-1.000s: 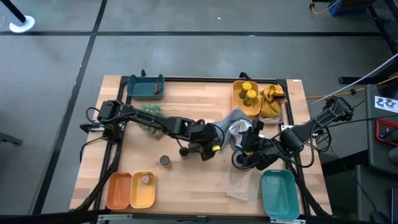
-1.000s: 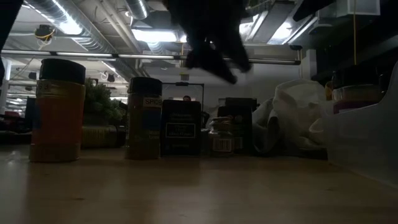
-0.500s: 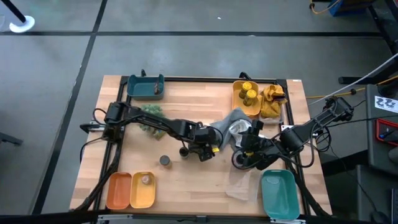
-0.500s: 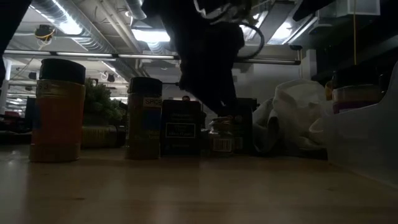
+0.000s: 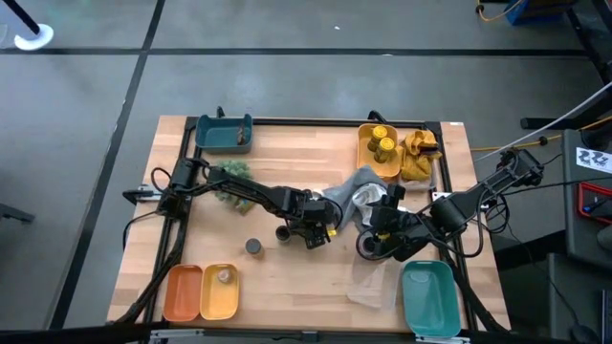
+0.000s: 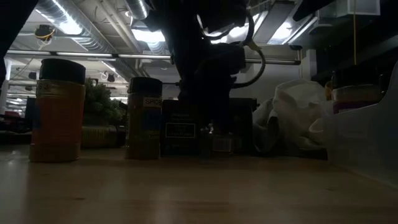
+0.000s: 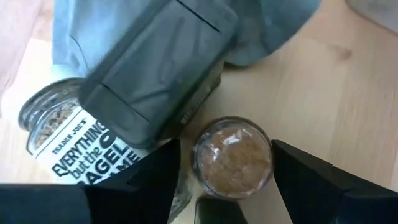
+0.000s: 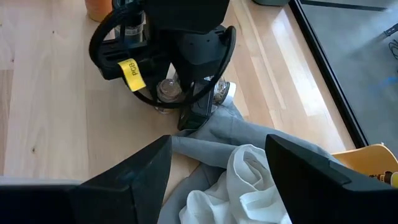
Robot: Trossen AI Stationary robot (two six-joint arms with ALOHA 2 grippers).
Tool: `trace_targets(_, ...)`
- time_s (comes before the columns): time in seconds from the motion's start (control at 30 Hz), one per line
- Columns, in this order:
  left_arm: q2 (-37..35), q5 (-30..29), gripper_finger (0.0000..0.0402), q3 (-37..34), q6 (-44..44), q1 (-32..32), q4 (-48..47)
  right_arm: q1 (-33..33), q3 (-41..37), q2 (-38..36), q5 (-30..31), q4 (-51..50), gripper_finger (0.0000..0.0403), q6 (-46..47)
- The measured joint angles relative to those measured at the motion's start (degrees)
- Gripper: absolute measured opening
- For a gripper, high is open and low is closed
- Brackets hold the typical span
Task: Sort spices by type
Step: Put the transparent seasoning bottle into the bottom yellow bin
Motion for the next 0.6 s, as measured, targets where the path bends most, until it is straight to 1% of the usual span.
trace_targets(0.1, 0.0, 0.0, 0.022, 0.0, 0.8, 0.0, 0.3, 0.0, 0.0, 0.0, 0.0, 0.0, 0.0257, 0.0)
trace_targets(0.3, 0.0, 0.0, 0.0165, 0.0, 1.6, 0.0, 0.1, 0.0, 0.0, 0.0, 0.0, 0.0, 0.0257, 0.0)
trace_targets(0.6, -0.2, 0.1, 0.0163, 0.0, 1.6, -0.1, 0.2, 0.0, 0.0, 0.0, 0.0, 0.0, 0.0257, 0.0)
